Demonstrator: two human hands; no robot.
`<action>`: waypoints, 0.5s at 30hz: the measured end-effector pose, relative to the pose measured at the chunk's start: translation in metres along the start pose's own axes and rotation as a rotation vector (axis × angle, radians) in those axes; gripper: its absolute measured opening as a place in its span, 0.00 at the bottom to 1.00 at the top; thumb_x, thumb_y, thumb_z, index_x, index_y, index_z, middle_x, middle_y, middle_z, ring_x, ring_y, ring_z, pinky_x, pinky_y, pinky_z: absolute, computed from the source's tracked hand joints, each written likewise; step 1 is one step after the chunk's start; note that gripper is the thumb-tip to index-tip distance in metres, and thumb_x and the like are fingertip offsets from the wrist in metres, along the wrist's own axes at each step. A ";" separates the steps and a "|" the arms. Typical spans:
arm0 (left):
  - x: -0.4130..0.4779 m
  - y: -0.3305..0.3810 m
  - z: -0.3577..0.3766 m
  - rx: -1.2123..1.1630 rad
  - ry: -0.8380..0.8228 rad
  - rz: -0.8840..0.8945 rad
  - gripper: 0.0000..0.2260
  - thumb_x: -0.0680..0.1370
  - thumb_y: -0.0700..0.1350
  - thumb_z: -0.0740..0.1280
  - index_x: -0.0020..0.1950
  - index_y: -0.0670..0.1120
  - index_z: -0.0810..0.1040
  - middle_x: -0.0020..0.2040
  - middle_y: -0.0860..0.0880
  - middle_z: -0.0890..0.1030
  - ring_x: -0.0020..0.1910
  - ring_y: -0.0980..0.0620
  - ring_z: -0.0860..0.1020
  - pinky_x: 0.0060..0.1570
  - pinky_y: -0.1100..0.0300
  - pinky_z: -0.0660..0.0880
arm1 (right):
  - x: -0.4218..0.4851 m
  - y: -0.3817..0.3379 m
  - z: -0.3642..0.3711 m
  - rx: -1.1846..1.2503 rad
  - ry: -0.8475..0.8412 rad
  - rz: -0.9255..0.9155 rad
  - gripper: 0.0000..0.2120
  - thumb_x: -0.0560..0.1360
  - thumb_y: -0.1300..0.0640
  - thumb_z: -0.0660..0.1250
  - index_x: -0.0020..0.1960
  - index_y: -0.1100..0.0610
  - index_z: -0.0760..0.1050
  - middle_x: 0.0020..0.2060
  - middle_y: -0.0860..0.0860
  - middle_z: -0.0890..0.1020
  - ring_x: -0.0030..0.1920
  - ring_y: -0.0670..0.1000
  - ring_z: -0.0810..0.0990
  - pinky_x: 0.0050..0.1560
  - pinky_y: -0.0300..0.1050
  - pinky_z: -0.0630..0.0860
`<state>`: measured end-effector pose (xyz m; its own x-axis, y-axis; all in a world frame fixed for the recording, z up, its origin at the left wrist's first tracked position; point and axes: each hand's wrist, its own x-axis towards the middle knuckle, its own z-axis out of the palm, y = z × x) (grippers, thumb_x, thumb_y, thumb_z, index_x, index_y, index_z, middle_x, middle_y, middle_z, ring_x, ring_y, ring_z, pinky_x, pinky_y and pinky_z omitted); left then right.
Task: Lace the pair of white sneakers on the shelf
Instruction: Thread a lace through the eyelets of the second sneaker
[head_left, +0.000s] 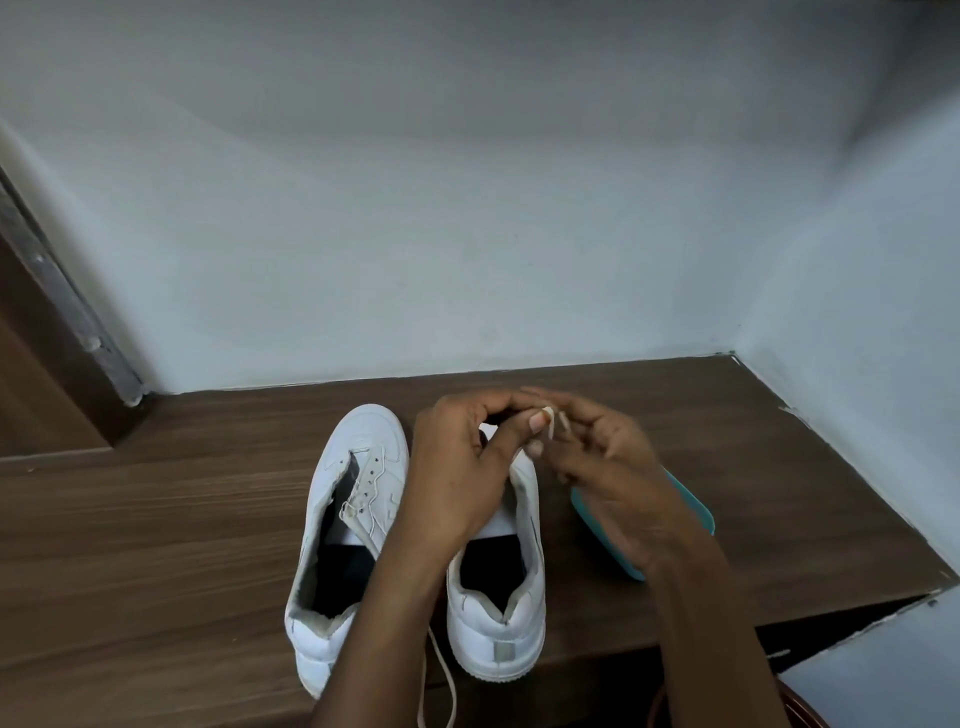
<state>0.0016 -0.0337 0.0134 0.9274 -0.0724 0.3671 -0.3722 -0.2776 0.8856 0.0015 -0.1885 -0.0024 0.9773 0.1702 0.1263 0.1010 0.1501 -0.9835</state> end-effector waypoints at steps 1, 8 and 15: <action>0.000 0.002 -0.002 -0.015 -0.034 0.009 0.07 0.78 0.40 0.71 0.48 0.51 0.87 0.42 0.59 0.86 0.39 0.61 0.82 0.41 0.62 0.77 | 0.001 0.003 0.005 -0.113 -0.036 -0.005 0.13 0.77 0.66 0.69 0.60 0.59 0.81 0.46 0.52 0.86 0.46 0.48 0.84 0.43 0.40 0.79; 0.001 -0.019 -0.022 -0.048 0.032 -0.104 0.11 0.81 0.36 0.65 0.52 0.50 0.85 0.42 0.54 0.86 0.41 0.60 0.82 0.41 0.69 0.74 | 0.007 0.006 0.017 -0.436 0.166 -0.032 0.23 0.83 0.45 0.58 0.36 0.53 0.82 0.25 0.51 0.72 0.30 0.47 0.68 0.36 0.41 0.65; -0.004 -0.056 -0.010 0.327 -0.070 -0.180 0.09 0.77 0.41 0.71 0.49 0.57 0.85 0.46 0.58 0.83 0.42 0.61 0.79 0.46 0.58 0.77 | 0.006 -0.020 0.007 0.531 0.215 -0.088 0.16 0.80 0.52 0.61 0.35 0.57 0.72 0.29 0.50 0.70 0.29 0.46 0.66 0.53 0.57 0.81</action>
<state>0.0185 -0.0086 -0.0345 0.9814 -0.0572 0.1835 -0.1821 -0.5818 0.7927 0.0038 -0.1841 0.0187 0.9910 -0.0586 0.1205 0.1302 0.6325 -0.7636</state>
